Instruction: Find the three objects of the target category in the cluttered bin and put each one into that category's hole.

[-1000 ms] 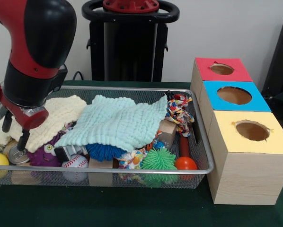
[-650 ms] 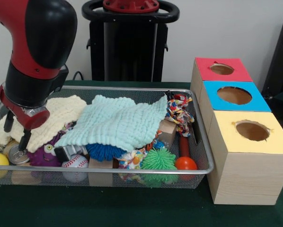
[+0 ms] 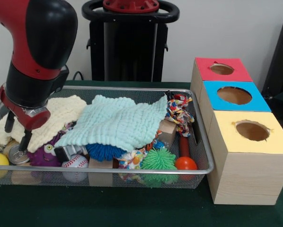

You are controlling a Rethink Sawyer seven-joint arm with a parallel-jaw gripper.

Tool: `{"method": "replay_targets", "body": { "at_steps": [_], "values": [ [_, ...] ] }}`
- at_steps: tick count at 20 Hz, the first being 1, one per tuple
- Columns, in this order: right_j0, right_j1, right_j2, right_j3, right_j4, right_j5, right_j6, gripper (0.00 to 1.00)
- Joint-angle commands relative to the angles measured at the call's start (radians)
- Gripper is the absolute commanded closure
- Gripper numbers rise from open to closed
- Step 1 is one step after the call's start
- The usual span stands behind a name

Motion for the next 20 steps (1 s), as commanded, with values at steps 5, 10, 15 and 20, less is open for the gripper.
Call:
{"method": "replay_targets", "body": {
  "at_steps": [5,10,15,20],
  "values": [
    [-0.027,-0.008,0.186,0.075,0.036,-0.086,0.167,0.0],
    [-0.042,-0.011,0.211,0.077,0.037,-0.112,0.158,0.0],
    [-0.039,-0.005,0.201,0.071,0.032,-0.107,0.168,0.0],
    [-0.036,-0.005,0.193,0.072,0.028,-0.099,0.171,0.0]
  ]
}}
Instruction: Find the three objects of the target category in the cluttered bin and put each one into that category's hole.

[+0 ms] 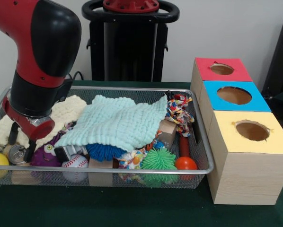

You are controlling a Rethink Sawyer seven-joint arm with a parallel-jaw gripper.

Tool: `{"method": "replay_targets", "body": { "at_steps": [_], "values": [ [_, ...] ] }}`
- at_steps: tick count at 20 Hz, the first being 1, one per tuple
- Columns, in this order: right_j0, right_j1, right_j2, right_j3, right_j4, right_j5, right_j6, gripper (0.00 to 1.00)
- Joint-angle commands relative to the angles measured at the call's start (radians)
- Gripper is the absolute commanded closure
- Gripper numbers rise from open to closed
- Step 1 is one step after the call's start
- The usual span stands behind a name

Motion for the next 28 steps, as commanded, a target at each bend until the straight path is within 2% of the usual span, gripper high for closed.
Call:
{"method": "replay_targets", "body": {
  "at_steps": [1,23,28],
  "values": [
    [-0.014,-0.001,0.118,0.063,0.027,-0.004,0.178,0.0],
    [-0.007,0.035,0.071,0.028,0.022,0.03,0.19,0.0],
    [-0.012,0.061,0.059,0.005,0.023,0.038,0.196,0.0]
  ]
}}
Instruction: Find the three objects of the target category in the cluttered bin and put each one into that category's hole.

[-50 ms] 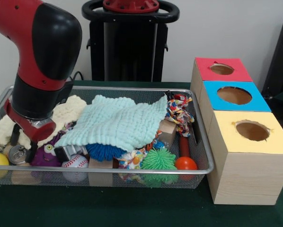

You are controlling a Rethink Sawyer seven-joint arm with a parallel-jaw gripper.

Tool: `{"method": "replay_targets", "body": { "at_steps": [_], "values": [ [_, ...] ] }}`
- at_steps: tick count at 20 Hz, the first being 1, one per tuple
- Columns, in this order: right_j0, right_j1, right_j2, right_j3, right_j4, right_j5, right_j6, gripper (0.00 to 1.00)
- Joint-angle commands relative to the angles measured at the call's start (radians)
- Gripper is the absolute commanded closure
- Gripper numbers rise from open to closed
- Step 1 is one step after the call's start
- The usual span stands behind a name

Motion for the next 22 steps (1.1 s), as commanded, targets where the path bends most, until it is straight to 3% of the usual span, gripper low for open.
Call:
{"method": "replay_targets", "body": {
  "at_steps": [1,22],
  "values": [
    [-0.013,0.051,0.059,0.004,0.024,0.039,0.196,0.0],
    [-0.007,0.085,0.015,-0.03,0.035,0.103,0.216,0.0]
  ]
}}
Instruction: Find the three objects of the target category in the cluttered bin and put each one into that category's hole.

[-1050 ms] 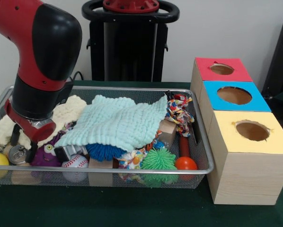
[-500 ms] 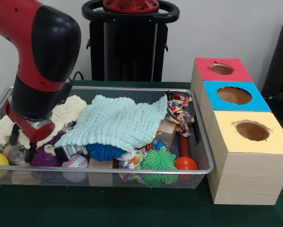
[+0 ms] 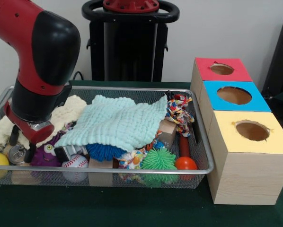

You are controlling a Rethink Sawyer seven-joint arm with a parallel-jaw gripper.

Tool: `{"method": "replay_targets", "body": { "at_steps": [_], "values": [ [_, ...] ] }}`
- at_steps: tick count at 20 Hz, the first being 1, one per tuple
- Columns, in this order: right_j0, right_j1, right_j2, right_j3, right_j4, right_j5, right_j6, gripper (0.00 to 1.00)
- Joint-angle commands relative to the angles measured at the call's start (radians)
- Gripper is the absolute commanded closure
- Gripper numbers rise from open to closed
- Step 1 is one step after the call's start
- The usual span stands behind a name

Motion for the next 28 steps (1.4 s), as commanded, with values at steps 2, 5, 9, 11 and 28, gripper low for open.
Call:
{"method": "replay_targets", "body": {
  "at_steps": [2,5,9,11,28],
  "values": [
    [-0.005,0.054,0.032,-0.026,0.036,0.114,0.216,0.0],
    [-0.001,0.059,0.019,-0.028,0.036,0.128,0.216,0.0],
    [0.001,0.059,0.011,-0.019,0.038,0.132,0.219,0.0],
    [0.001,0.057,0.009,-0.017,0.041,0.139,0.219,0.0],
    [-0.038,0.032,0.064,0.009,0.015,0.119,0.134,0.0]
  ]
}}
